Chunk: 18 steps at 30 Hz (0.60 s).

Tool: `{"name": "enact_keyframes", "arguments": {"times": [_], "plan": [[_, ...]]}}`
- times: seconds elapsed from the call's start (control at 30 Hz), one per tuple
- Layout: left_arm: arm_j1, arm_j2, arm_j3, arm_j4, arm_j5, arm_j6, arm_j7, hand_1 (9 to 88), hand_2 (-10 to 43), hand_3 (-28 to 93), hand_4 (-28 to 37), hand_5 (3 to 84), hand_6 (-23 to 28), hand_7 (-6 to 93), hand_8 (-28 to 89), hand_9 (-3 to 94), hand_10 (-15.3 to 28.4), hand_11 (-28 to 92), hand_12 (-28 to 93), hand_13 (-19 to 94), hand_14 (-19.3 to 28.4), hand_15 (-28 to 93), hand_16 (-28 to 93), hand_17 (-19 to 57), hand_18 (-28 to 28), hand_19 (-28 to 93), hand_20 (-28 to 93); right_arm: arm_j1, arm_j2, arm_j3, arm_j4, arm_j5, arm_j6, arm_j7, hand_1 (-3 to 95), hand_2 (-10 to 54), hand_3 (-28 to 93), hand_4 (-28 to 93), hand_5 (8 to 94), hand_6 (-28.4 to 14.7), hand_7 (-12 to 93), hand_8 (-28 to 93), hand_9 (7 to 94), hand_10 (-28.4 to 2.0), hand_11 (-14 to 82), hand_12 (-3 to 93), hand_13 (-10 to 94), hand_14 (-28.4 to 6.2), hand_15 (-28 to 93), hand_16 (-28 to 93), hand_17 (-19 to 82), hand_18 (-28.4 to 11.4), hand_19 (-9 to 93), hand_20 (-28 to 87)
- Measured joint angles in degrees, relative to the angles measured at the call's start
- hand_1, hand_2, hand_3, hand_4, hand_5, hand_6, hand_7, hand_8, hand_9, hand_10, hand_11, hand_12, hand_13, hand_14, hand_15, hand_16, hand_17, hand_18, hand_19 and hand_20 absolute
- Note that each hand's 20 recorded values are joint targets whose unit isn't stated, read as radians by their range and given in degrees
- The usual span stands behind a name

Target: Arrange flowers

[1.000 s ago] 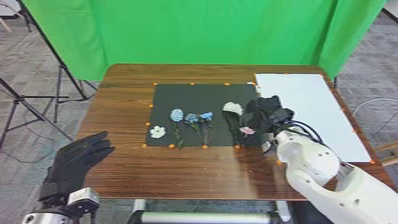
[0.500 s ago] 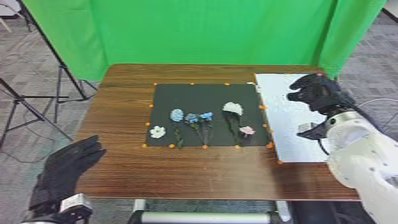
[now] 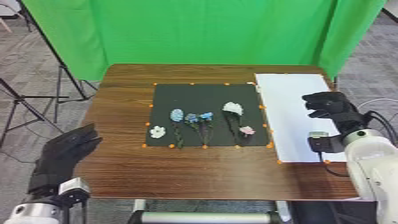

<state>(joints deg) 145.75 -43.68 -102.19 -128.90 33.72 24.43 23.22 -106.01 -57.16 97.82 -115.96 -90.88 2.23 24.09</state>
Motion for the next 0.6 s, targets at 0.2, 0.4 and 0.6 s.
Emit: {"name": "enact_keyframes", "arguments": {"times": [0.2,0.4,0.6], "plan": [[-5.8,-0.84,-2.18,2.45,1.42,-3.74,-4.52,27.9,4.1,82,-13.1,46.1,12.4,12.2,-9,37.5,20.6,32,8,27,26.5,53,-10,-9.9,20.9,55,11,0.5,-2.3,1.0,0.8,10.2,0.4,-0.1,28.1,1.3,90,-28,51.5,-1.9,21,-15,52.0,-14.4,18.4,16.0,37,-18.3,50,13,5,-23.4,59,21],[-6.1,-1.53,-5.52,2.49,3.53,-7.54,-7.02,27.9,4.1,82,-12.8,46.0,12.3,12.0,-9,37.8,20.8,32,8,27,26.8,53,-10,-10.0,21.0,55,11,0.1,-2.3,3.7,0.6,11.1,0.7,-1.6,28.1,1.3,91,-28,51.4,-1.9,21,-15,51.6,-14.4,18.2,15.9,36,-18.3,49,13,4,-23.3,59,21],[-5.8,-1.48,-5.48,2.49,3.42,-7.51,-6.23,28.0,4.0,82,-12.7,45.8,12.3,11.8,-8,37.9,20.9,32,8,27,26.9,53,-10,-10.0,21.0,55,11,-2.1,-2.3,7.4,-0.7,11.2,2.0,-3.7,28.0,1.1,91,-28,50.8,-1.7,21,-15,51.1,-14.4,17.8,15.9,35,-18.3,49,13,4,-23.1,58,21]]}}
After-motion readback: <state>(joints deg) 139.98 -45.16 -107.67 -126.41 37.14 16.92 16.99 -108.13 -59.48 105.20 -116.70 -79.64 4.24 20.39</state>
